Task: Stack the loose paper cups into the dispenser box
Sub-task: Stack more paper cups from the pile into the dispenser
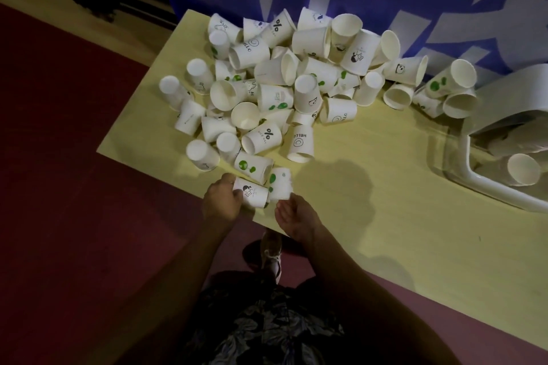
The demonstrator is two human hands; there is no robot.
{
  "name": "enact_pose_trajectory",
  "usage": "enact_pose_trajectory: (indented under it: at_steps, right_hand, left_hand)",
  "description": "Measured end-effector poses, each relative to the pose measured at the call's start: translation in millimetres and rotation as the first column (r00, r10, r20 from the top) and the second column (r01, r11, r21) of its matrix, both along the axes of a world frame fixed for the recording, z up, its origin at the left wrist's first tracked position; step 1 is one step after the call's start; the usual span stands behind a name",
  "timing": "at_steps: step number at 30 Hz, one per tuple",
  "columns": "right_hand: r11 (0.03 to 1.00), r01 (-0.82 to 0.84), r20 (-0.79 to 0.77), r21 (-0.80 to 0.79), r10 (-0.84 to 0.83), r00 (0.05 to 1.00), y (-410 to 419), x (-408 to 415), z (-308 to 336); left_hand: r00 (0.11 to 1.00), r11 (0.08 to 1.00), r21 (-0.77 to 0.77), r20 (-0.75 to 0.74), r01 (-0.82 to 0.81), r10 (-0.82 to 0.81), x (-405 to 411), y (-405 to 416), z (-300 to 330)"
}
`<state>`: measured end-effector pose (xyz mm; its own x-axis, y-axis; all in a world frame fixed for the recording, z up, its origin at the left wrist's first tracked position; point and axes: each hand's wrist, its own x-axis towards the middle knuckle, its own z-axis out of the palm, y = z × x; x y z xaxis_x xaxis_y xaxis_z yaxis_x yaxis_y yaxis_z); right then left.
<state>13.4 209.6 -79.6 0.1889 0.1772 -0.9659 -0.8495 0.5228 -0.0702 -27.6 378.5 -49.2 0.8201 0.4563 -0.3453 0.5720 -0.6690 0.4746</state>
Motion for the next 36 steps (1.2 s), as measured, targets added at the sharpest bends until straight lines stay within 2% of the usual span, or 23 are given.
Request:
enact_pose_trajectory:
  at_steps: [4, 6, 8, 10, 12, 16, 20, 26, 32, 36]
  right_hand:
    - [0.998, 0.038, 0.052, -0.046, -0.036, 0.998, -15.7, 9.2, 12.3]
    - [0.974, -0.055, 0.183, -0.219, 0.096, 0.978, -32.4, 11.4, 21.3]
    - [0.890, -0.142, 0.329, -0.433, 0.302, 0.895, -50.2, 11.6, 33.0]
    - [0.774, -0.160, 0.405, -0.613, 0.481, 0.778, -68.3, 12.1, 45.2]
    - [0.658, -0.137, 0.414, -0.741, 0.608, 0.678, -87.6, 14.4, 56.9]
    - [0.477, 0.003, 0.398, -0.879, 0.730, 0.556, -128.0, 24.6, 76.4]
    - [0.349, 0.150, 0.375, -0.925, 0.774, 0.511, -173.3, 38.0, 89.4]
    - [0.180, 0.292, 0.286, -0.939, 0.881, 0.377, -261.1, 61.6, 101.7]
    - [0.098, 0.364, 0.242, -0.926, 0.896, 0.373, -354.3, 83.9, 112.2]
    - [0.074, 0.389, 0.250, -0.918, 0.870, 0.425, -410.0, 94.0, 114.4]
  left_hand:
    - [0.995, 0.991, -0.130, 0.091, -0.026, 0.039, 3.0, -6.0, 9.5]
    - [0.987, 0.992, -0.121, 0.160, 0.046, -0.026, 4.8, -15.8, 19.0]
    - [0.967, 0.989, -0.088, 0.239, 0.118, -0.094, 7.2, -27.7, 30.6]
    - [0.939, 0.984, -0.022, 0.306, 0.174, -0.159, 13.1, -42.1, 43.3]
    - [0.904, 0.971, 0.025, 0.360, 0.238, -0.231, 23.0, -60.3, 56.7]
    - [0.835, 0.926, 0.058, 0.414, 0.372, -0.362, 52.8, -105.5, 79.4]
    - [0.758, 0.874, 0.114, 0.454, 0.471, -0.468, 83.3, -159.4, 92.7]
    - [0.688, 0.837, 0.193, 0.491, 0.512, -0.534, 122.1, -251.8, 108.5]
    - [0.706, 0.840, 0.227, 0.461, 0.492, -0.538, 150.6, -344.7, 107.2]
    - [0.707, 0.838, 0.154, 0.470, 0.524, -0.529, 166.4, -400.8, 102.9]
